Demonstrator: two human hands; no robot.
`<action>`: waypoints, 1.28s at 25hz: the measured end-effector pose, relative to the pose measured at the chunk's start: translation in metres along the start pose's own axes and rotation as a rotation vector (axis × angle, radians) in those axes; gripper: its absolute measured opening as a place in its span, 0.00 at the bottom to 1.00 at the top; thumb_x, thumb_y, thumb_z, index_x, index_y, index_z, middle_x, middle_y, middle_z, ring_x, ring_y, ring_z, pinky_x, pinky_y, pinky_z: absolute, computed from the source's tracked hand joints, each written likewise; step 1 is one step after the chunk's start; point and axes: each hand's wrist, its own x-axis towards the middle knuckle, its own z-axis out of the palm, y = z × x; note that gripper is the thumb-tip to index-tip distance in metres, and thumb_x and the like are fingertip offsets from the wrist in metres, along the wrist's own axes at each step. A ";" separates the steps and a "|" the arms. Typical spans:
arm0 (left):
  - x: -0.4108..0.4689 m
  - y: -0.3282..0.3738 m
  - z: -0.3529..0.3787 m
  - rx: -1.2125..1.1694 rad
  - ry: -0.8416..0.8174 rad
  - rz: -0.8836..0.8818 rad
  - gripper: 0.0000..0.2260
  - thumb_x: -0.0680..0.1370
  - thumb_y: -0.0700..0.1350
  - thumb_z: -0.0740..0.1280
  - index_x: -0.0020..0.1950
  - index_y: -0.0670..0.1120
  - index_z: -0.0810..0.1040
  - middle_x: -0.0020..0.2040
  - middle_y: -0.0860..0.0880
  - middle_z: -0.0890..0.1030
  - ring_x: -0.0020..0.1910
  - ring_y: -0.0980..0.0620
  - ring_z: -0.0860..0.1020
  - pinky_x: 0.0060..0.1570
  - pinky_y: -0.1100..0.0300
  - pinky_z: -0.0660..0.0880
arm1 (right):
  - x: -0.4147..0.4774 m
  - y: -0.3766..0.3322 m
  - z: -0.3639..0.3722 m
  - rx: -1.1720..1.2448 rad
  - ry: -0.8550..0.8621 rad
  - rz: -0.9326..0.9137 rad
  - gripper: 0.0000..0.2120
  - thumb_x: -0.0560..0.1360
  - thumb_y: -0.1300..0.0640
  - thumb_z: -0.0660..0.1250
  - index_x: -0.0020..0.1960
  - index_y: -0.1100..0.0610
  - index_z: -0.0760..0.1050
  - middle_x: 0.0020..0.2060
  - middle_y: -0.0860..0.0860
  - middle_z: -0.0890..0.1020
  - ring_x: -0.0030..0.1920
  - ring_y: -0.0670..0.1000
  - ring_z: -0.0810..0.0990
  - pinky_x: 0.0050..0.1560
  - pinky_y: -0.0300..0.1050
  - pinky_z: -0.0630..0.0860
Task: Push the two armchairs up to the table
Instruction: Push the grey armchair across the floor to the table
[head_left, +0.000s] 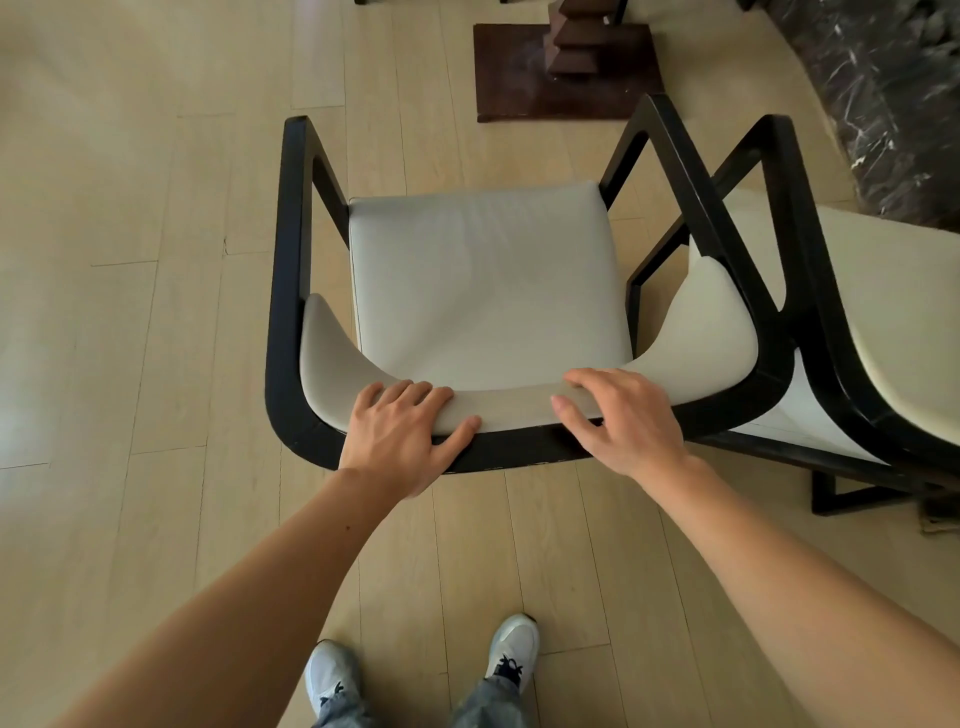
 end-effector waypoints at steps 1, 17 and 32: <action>-0.001 0.000 0.000 -0.002 0.007 0.002 0.31 0.79 0.69 0.43 0.65 0.53 0.75 0.61 0.54 0.79 0.64 0.51 0.74 0.68 0.49 0.62 | 0.002 -0.002 0.001 -0.091 -0.026 0.025 0.36 0.79 0.30 0.46 0.63 0.55 0.79 0.58 0.52 0.84 0.58 0.54 0.82 0.59 0.53 0.76; 0.002 -0.003 0.001 -0.039 0.013 0.018 0.29 0.80 0.68 0.46 0.63 0.52 0.77 0.60 0.53 0.80 0.63 0.49 0.75 0.65 0.45 0.65 | 0.009 -0.002 0.000 -0.183 -0.085 -0.015 0.23 0.80 0.42 0.52 0.48 0.55 0.81 0.43 0.50 0.86 0.43 0.52 0.83 0.49 0.49 0.77; 0.066 -0.027 -0.019 -0.053 0.027 0.020 0.28 0.80 0.67 0.48 0.63 0.52 0.78 0.59 0.53 0.81 0.63 0.49 0.75 0.66 0.45 0.65 | 0.078 0.004 -0.003 -0.179 -0.129 0.035 0.24 0.80 0.42 0.50 0.51 0.55 0.80 0.46 0.50 0.85 0.46 0.53 0.82 0.50 0.50 0.77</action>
